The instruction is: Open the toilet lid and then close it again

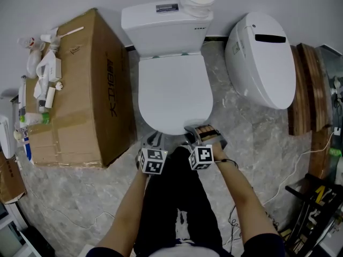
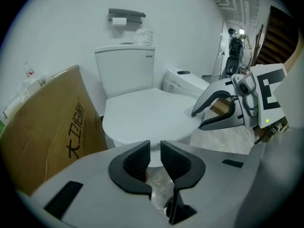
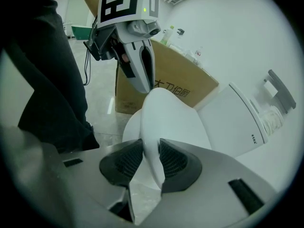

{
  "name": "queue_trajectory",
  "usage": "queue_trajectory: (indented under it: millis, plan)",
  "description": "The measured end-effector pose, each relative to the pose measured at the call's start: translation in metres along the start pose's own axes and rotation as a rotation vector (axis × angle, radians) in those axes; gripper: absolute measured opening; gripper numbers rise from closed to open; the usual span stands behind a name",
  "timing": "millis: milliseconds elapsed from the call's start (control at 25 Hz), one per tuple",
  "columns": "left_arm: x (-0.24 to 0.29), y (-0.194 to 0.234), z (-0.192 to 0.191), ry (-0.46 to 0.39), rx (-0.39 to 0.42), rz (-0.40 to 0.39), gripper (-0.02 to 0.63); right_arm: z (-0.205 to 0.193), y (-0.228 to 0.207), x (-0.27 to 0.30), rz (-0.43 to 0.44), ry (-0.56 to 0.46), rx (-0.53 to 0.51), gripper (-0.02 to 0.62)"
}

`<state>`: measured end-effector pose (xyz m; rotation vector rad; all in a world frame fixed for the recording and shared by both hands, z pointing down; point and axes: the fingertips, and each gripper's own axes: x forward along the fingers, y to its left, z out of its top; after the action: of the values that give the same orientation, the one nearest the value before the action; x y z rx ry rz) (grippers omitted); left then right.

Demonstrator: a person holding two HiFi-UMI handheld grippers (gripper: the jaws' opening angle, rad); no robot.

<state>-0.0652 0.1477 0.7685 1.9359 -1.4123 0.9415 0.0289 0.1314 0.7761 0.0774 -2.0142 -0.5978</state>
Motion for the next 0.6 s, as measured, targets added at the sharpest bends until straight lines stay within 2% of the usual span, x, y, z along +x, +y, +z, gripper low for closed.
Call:
queue_trajectory:
  millis: [600]
  plan:
    - [0.011,0.004,0.000,-0.074,-0.023,0.007,0.038,-0.021,0.039,0.040,0.058,0.040,-0.016,0.104]
